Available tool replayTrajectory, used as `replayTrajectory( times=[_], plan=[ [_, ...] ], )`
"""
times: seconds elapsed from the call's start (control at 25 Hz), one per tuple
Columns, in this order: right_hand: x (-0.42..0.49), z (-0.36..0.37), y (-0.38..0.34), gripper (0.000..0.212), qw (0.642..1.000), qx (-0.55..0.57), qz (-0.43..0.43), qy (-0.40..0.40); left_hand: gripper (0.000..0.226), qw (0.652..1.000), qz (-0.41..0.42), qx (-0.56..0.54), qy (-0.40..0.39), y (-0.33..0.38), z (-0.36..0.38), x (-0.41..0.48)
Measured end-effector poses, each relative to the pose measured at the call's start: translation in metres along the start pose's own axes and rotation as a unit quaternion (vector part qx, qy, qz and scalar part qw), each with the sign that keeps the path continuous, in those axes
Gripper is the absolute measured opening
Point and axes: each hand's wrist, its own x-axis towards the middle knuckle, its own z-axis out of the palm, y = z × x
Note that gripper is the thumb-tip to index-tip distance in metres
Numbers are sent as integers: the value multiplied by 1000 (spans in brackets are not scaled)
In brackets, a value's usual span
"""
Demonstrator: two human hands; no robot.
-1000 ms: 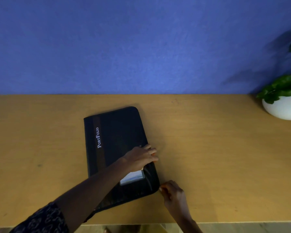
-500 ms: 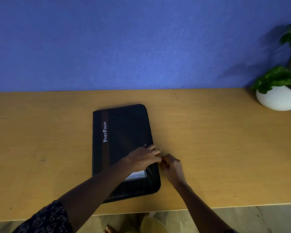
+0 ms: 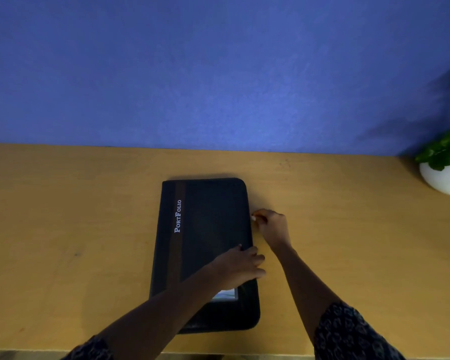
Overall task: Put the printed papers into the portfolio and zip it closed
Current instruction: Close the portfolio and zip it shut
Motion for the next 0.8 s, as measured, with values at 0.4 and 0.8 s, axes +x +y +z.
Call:
replayTrajectory(
  times=[0.4, 0.8],
  plan=[
    [90, -1, -15, 15, 961, 160, 207, -95, 60, 931, -242, -249, 114, -45, -8, -12],
    [118, -8, -13, 14, 847, 332, 387, -149, 60, 815, -486, -221, 225, -175, 4, 18]
  ],
)
